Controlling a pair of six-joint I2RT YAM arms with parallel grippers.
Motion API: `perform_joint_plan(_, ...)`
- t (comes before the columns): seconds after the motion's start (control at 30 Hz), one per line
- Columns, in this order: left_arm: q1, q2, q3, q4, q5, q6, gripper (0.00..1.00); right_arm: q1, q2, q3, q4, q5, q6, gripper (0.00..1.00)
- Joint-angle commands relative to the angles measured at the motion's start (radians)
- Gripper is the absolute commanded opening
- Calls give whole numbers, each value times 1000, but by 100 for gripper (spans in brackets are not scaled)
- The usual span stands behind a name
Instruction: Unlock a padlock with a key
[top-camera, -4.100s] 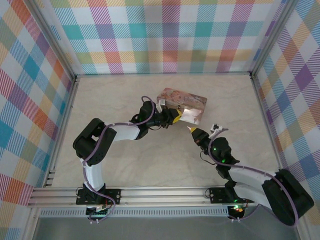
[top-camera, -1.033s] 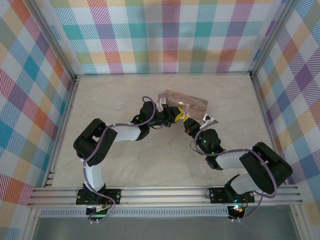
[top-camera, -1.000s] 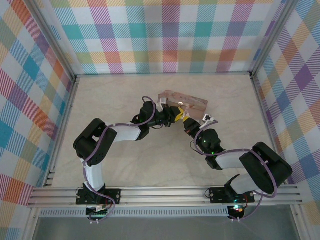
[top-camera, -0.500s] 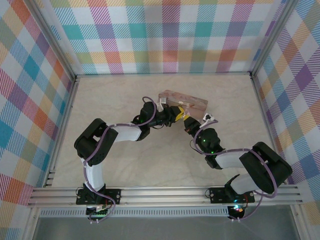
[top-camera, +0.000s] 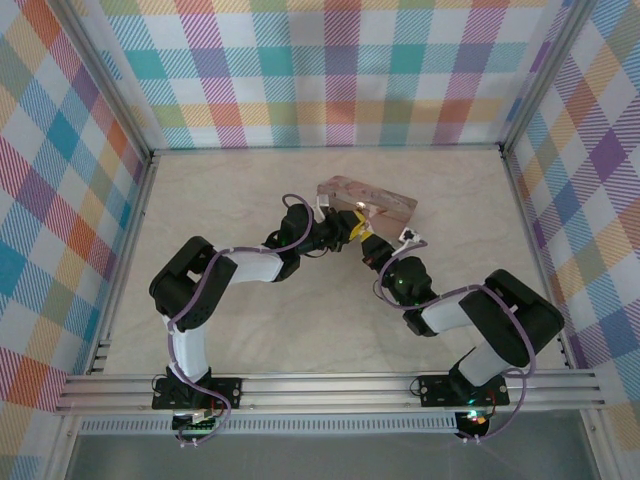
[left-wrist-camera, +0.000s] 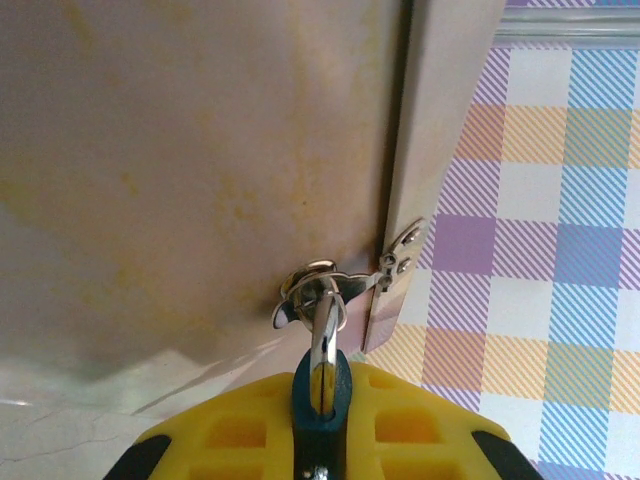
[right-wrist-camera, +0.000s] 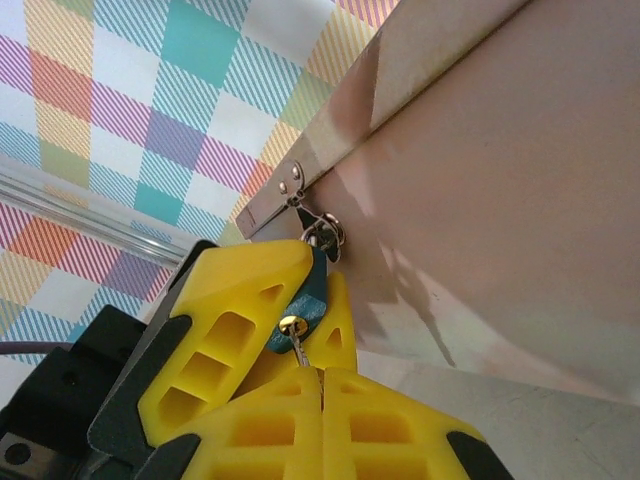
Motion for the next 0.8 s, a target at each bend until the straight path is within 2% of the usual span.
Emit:
perform_joint_plan(0.0, -40, -13, 22, 79, 90, 13, 0, 10, 19, 28, 53, -24, 21, 0)
perform_joint_plan(0.27, -42, -11, 13, 82, 92, 18, 0, 9, 55, 38, 97, -8, 87, 0)
perform_joint_plan(0.63, -42, -5, 0, 97, 95, 18, 0, -14, -25, -5, 62, -3, 141, 0)
perform_joint_plan(0.77, -41, -2, -1, 104, 94, 12, 0, -27, -2, -23, 96, -23, 173, 0)
